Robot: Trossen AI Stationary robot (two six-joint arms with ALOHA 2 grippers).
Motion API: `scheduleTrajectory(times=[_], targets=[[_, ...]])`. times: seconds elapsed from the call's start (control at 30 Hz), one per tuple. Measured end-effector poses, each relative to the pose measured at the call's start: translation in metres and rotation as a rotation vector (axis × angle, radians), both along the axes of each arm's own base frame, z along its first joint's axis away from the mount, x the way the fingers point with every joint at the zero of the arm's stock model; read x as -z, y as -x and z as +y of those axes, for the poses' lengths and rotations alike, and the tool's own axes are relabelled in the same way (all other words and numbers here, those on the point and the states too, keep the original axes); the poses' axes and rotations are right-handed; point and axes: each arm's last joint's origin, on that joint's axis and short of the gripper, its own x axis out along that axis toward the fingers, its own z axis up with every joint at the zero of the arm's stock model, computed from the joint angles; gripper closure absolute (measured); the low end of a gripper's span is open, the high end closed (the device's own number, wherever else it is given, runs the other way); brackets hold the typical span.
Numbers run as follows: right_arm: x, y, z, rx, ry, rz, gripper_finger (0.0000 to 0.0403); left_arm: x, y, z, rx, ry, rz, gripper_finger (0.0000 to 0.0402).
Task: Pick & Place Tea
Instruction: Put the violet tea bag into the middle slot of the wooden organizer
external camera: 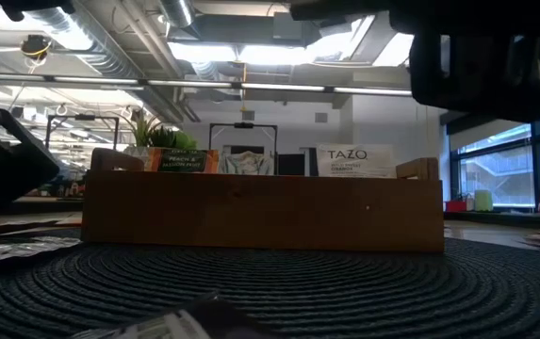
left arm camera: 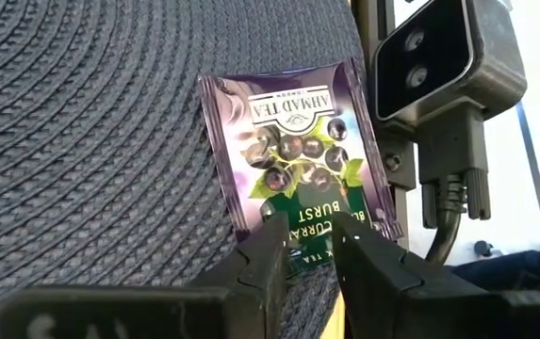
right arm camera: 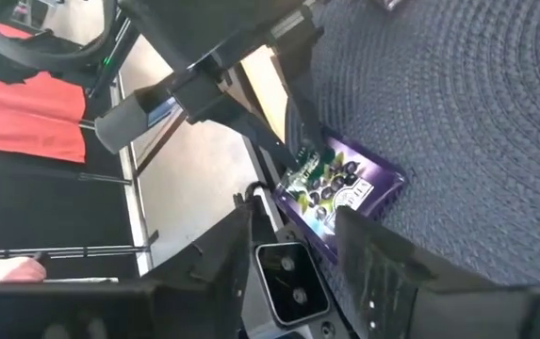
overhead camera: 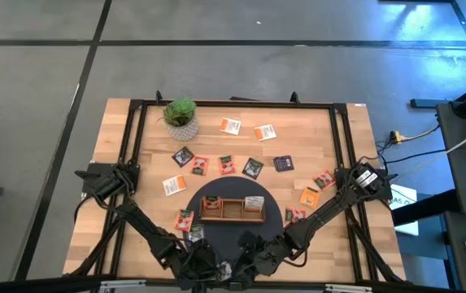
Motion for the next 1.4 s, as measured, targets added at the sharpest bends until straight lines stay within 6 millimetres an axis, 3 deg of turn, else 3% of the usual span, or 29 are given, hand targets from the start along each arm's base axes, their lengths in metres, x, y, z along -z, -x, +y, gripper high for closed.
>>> scheduleTrajectory(times=[0.23, 0.4, 0.6, 0.83, 1.2, 1.4], targets=[[0.0, 0.0, 0.0, -0.009, -0.004, 0.003, 0.0162, 0.0, -0.002, 0.002, -0.049, 0.017, -0.002, 0.0316], [-0.001, -0.001, 0.001, -0.004, -0.026, 0.0, 0.0133, 0.001, -0.002, 0.004, -0.1, 0.025, -0.01, 0.0316], [0.008, 0.001, -0.009, 0.069, -0.082, 0.149, 0.0141, 0.002, -0.003, 0.006, -0.151, 0.04, -0.015, 0.0319], [0.01, -0.003, -0.014, 0.071, -0.085, 0.165, 0.0158, 0.002, -0.004, 0.007, -0.173, 0.036, -0.024, 0.0316], [0.05, -0.014, -0.005, 0.02, -0.163, 0.198, 0.0163, 0.002, -0.004, 0.007, -0.179, 0.042, -0.028, 0.0316], [0.055, -0.015, -0.005, 0.023, -0.16, 0.202, 0.0163, 0.002, -0.004, 0.007, -0.179, 0.043, -0.029, 0.0316]])
